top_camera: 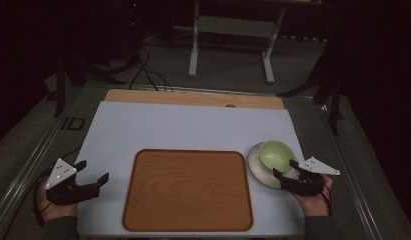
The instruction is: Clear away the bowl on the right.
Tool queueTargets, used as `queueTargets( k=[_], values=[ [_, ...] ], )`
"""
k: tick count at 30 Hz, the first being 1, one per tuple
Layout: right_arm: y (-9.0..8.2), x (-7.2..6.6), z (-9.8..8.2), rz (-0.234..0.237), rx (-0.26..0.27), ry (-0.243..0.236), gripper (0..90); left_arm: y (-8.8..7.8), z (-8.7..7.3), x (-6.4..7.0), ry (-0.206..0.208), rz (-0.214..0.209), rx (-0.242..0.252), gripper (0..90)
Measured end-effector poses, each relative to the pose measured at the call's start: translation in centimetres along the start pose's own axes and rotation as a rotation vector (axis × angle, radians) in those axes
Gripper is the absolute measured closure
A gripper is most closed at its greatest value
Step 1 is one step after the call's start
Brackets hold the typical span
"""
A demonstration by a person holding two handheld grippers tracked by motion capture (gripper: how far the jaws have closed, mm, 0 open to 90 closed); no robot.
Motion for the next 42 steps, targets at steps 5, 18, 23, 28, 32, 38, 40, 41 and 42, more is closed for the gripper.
queueTargets(
  k=[5,18,23,28,32,38,40,41,42],
  values=[
    [0.1,0.0,0.0,-0.005,0.005,0.003,27.6,-0.1,0.0,-0.2,-0.002,0.004,0.011,15.5],
    [0.2,1.3,0.4,-0.027,-0.014,0.015,26.0,-0.1,-0.3,-0.5,-0.020,-0.006,0.006,15.6],
    [0.4,2.3,1.2,-0.043,-0.016,0.002,25.4,-0.3,-0.2,-0.5,-0.022,0.001,0.017,15.7],
    [0.5,2.7,2.0,-0.051,-0.017,-0.016,24.5,-0.4,-0.2,-0.6,-0.029,0.003,0.029,15.8],
    [1.0,3.1,2.2,-0.053,-0.020,-0.016,24.0,-0.4,-0.3,-0.7,-0.036,0.003,0.027,16.1],
    [1.5,3.8,2.0,-0.059,-0.036,-0.007,23.1,-0.4,-0.2,-0.7,-0.035,0.001,0.035,16.2],
    [1.6,4.0,1.9,-0.063,-0.048,0.000,22.5,-0.5,-0.2,-0.7,-0.035,0.002,0.037,16.4],
    [1.6,4.0,1.9,-0.063,-0.048,0.000,22.5,-0.5,-0.2,-0.7,-0.035,0.002,0.037,16.4],
    [1.6,4.1,1.8,-0.066,-0.053,0.005,22.4,-0.5,-0.2,-0.7,-0.036,0.003,0.038,16.4]
  ],
)
Point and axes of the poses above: each handheld gripper's, and its own axes: y roughly forward along the jaws, z roughly out of its top, x roughly to its right, the point moved 4 cm from there along y, roughly forward along the jaws, and after that the axes turned 4 degrees about -y, right-handed, at the moved point
